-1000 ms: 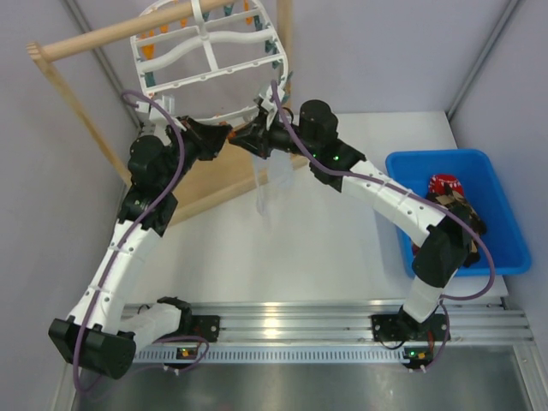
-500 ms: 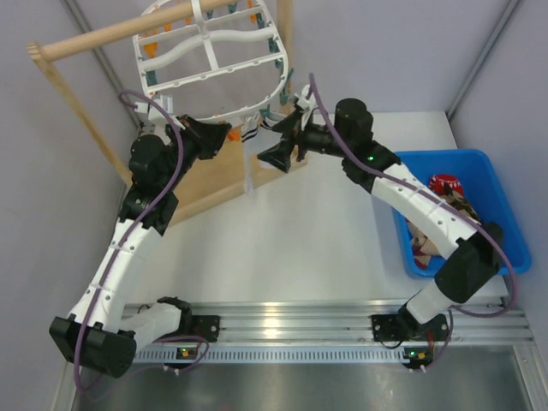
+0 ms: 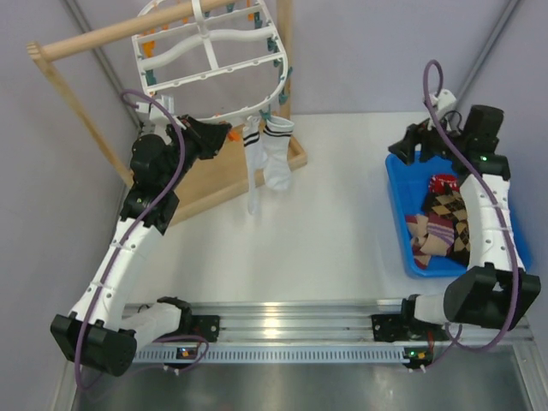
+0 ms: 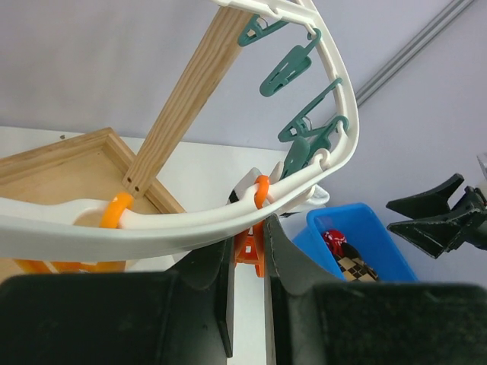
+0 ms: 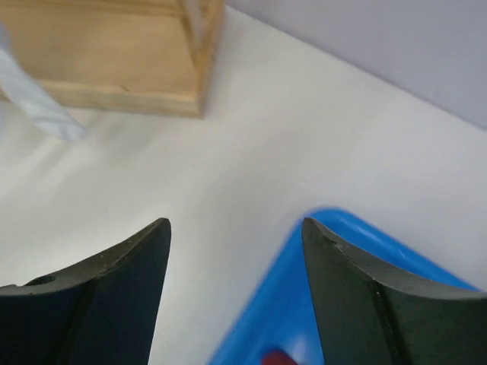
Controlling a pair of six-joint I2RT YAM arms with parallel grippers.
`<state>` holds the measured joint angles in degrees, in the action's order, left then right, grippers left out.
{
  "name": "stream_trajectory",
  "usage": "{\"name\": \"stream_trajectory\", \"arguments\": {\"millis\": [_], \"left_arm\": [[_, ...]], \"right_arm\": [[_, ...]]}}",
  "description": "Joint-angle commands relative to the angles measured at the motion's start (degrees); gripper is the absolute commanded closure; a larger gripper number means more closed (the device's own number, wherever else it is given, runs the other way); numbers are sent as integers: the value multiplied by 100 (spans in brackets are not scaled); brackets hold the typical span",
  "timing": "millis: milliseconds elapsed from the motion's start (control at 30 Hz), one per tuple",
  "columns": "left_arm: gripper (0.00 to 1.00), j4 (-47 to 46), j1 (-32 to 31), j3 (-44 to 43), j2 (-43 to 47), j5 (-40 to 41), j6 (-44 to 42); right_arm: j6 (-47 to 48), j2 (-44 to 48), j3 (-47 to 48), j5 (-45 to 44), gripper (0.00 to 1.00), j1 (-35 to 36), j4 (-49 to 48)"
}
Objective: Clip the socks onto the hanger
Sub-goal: Pick up the sock from the bin.
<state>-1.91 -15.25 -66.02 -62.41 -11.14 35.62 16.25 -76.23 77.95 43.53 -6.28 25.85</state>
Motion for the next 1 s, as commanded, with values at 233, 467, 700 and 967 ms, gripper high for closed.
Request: {"name": "stream_trajectory", "arguments": {"millis": [233, 467, 700, 967], "left_arm": [[100, -231, 30, 151, -8, -170, -64], [100, -318, 30, 256, -61, -310, -2], [100, -266, 30, 300, -104, -293, -55], [100, -169, 30, 212, -122, -249, -187]], "right_arm": [[3541, -1148, 686, -1843, 41, -2007, 3417], [4333, -1930, 686, -2507, 44, -2228, 3323], [5274, -2598, 826, -2305, 54, -2087, 3102], [6081, -3548, 1873, -2138, 55, -2009, 3849]]}}
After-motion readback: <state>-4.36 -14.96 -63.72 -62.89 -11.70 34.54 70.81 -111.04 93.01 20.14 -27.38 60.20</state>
